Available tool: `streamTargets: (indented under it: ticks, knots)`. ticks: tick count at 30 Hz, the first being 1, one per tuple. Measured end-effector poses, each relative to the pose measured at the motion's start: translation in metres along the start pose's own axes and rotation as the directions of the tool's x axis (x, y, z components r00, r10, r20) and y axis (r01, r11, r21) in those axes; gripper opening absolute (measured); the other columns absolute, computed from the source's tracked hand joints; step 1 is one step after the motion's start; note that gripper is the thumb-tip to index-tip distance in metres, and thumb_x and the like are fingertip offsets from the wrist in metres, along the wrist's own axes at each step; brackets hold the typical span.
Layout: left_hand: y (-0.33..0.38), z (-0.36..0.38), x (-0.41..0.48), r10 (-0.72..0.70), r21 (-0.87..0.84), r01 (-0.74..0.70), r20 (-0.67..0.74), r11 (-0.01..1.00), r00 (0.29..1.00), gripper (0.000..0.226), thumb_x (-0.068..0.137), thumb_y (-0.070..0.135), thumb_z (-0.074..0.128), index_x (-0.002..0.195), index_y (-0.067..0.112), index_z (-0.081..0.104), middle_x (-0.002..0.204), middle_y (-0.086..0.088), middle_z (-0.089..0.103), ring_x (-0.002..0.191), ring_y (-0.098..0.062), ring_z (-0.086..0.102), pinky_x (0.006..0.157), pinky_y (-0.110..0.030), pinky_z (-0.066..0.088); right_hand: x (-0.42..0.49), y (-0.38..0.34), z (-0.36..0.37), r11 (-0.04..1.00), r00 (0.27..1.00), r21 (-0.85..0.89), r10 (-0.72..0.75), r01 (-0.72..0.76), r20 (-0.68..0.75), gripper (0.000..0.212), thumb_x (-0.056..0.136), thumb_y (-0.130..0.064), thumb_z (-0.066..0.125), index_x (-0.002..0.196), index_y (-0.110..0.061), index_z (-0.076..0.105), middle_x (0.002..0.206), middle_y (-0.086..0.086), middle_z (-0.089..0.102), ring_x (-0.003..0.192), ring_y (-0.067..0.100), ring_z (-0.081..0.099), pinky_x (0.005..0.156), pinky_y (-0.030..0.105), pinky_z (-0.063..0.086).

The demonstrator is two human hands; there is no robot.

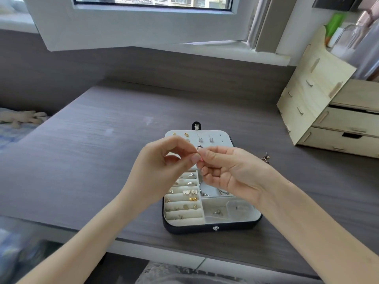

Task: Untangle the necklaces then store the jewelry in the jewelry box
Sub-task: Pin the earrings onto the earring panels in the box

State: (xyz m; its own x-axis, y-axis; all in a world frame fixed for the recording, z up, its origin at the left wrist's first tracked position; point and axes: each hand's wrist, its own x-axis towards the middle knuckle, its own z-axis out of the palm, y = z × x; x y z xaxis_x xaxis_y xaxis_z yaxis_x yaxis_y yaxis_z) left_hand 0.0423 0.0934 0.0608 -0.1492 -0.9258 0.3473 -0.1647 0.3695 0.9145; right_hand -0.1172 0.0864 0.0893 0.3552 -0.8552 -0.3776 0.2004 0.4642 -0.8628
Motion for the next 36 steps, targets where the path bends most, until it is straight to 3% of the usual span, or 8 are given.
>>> streamTargets:
  ticks: [7, 16, 19, 22, 24, 26, 29, 36]
  knots:
    - [-0.002, -0.006, 0.000, -0.019, 0.075, 0.024, -0.068, 0.997, 0.998, 0.007, 0.073, 0.029, 0.068, 0.075, 0.023, 0.067, 0.072, 0.010, 0.069, 0.070, -0.013, 0.065, 0.067, -0.034, 0.055, 0.002, 0.009, 0.009, 0.970, 0.973, -0.141, -0.211, 0.196, -0.097, 0.023, 0.067, -0.026, 0.067, 0.079, -0.007, 0.068, 0.067, 0.003, 0.068, 0.057, 0.009, 0.061, 0.056, 0.018, 0.052]
    - [-0.003, -0.013, -0.005, -0.003, 0.099, 0.014, -0.109, 0.995, 0.994, 0.008, 0.076, 0.031, 0.073, 0.076, 0.027, 0.067, 0.076, 0.009, 0.069, 0.070, -0.011, 0.065, 0.067, -0.026, 0.055, -0.002, 0.006, 0.012, 0.945, 0.974, -0.244, -0.225, 0.219, 0.004, 0.015, 0.069, -0.018, 0.070, 0.078, -0.008, 0.074, 0.070, 0.005, 0.070, 0.062, 0.010, 0.062, 0.063, 0.021, 0.054]
    - [-0.002, -0.025, -0.010, -0.063, 0.026, 0.066, -0.111, 0.997, 0.992, 0.010, 0.074, 0.031, 0.075, 0.071, 0.026, 0.067, 0.071, 0.011, 0.067, 0.066, -0.004, 0.060, 0.064, -0.016, 0.048, -0.006, 0.003, 0.008, 0.796, 0.959, -0.560, -0.283, 0.228, -0.012, 0.005, 0.071, -0.019, 0.077, 0.074, -0.014, 0.076, 0.070, 0.009, 0.071, 0.063, 0.013, 0.061, 0.064, 0.023, 0.050]
    - [-0.002, -0.040, -0.016, -0.168, -0.009, 0.168, 0.014, 0.986, 0.986, 0.006, 0.070, 0.031, 0.069, 0.072, 0.025, 0.070, 0.069, 0.008, 0.066, 0.065, -0.003, 0.057, 0.063, -0.015, 0.045, -0.008, 0.002, 0.003, 0.564, 0.978, -0.809, -0.201, 0.165, 0.060, 0.008, 0.067, -0.031, 0.080, 0.071, -0.025, 0.076, 0.076, 0.013, 0.067, 0.063, 0.012, 0.050, 0.064, 0.025, 0.041]
    - [-0.003, -0.048, -0.020, -0.225, 0.065, 0.218, 0.144, 0.974, 0.964, 0.011, 0.067, 0.036, 0.070, 0.074, 0.028, 0.070, 0.070, 0.004, 0.064, 0.066, -0.007, 0.054, 0.065, -0.020, 0.044, -0.009, 0.004, 0.003, 0.473, 0.983, -0.863, -0.135, 0.177, 0.128, 0.005, 0.071, -0.030, 0.079, 0.073, -0.026, 0.077, 0.066, -0.008, 0.064, 0.058, -0.002, 0.046, 0.059, 0.012, 0.035]
    - [-0.003, -0.053, -0.022, -0.249, 0.165, 0.211, 0.261, 0.963, 0.933, 0.022, 0.063, 0.048, 0.070, 0.074, 0.029, 0.070, 0.072, -0.001, 0.057, 0.065, -0.009, 0.046, 0.063, -0.022, 0.039, -0.009, 0.005, 0.005, 0.386, 0.976, -0.897, -0.115, 0.216, 0.185, 0.001, 0.074, -0.027, 0.077, 0.075, -0.027, 0.077, 0.064, -0.018, 0.058, 0.058, -0.002, 0.044, 0.057, 0.011, 0.035]
    - [-0.001, -0.055, -0.022, -0.258, 0.260, 0.173, 0.339, 0.950, 0.905, 0.030, 0.061, 0.057, 0.064, 0.076, 0.032, 0.070, 0.073, -0.004, 0.049, 0.062, -0.005, 0.038, 0.058, -0.015, 0.032, -0.010, 0.004, 0.006, 0.308, 0.968, -0.918, -0.101, 0.251, 0.231, 0.001, 0.074, -0.028, 0.077, 0.075, -0.028, 0.077, 0.066, -0.021, 0.059, 0.061, -0.003, 0.047, 0.059, 0.011, 0.036]
    - [0.008, -0.048, -0.016, -0.288, 0.357, 0.118, 0.473, 0.926, 0.833, 0.007, 0.078, 0.038, 0.067, 0.071, 0.036, 0.067, 0.066, 0.018, 0.047, 0.058, -0.002, 0.039, 0.057, -0.013, 0.031, -0.017, 0.006, 0.003, 0.135, 0.972, -0.963, -0.024, 0.233, 0.232, 0.005, 0.071, -0.034, 0.078, 0.073, -0.030, 0.075, 0.072, -0.022, 0.059, 0.078, -0.005, 0.053, 0.068, 0.011, 0.038]
